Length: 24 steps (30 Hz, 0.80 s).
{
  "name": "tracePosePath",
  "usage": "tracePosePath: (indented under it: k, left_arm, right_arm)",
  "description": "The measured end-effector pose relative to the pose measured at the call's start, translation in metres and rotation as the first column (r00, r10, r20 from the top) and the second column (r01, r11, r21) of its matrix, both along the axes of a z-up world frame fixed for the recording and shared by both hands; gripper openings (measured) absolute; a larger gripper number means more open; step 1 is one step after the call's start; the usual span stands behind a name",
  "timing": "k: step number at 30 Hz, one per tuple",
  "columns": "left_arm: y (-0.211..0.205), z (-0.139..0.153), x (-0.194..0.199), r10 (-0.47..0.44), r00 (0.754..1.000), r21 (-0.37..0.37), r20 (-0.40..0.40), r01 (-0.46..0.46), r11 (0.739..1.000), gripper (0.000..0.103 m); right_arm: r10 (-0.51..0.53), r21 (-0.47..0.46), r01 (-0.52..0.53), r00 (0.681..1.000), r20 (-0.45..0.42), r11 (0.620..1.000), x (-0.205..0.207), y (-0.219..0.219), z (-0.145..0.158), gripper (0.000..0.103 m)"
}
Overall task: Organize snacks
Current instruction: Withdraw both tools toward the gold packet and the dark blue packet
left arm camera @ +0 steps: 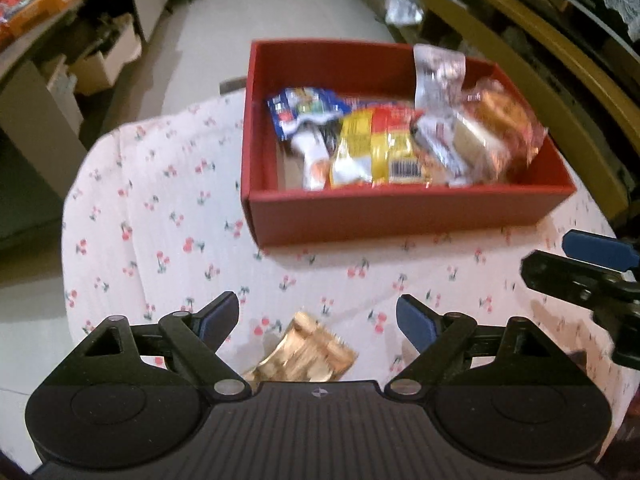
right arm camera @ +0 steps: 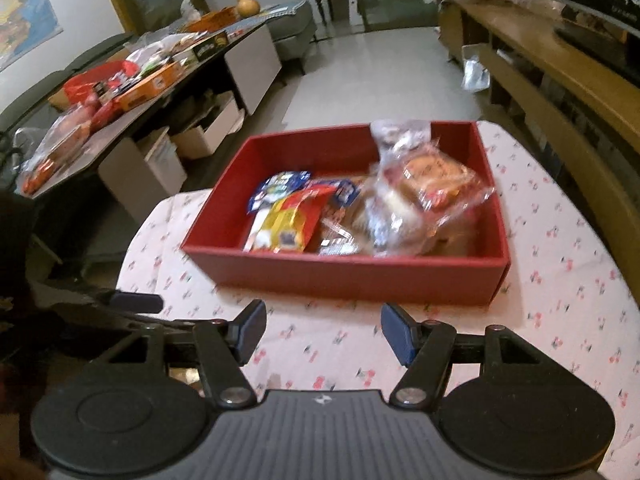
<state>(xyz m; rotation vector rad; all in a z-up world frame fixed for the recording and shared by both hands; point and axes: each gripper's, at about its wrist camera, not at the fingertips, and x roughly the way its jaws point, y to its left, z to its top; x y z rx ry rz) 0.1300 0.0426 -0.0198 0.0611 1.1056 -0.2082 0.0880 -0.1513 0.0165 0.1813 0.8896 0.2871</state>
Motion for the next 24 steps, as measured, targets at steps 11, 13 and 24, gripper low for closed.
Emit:
tracePosePath:
  k: [11,13,24]
  left_arm:
    - [0.008,-0.036,-0.011,-0.073,0.992,0.016,-0.107,0.075,0.997,0.082]
    - [0.005,-0.036,-0.016,-0.078,0.990,0.002,-0.115,0.079,0.997,0.076]
    - [-0.013,-0.033,-0.057,-0.053,0.993,0.004,-0.106,0.053,0.999,0.056]
  right_arm:
    - [0.002,0.010,-0.001,0.998,-0.063,1.000,-0.030,-0.003,-0.013,0.069]
    - [-0.009,0.011,0.010,0.998,-0.068,1.000,-0.034,-0.007,-0.013,0.069]
    - [-0.137,0.002,0.138,0.985,-0.102,0.990,-0.060,-0.053,-0.019,0.069]
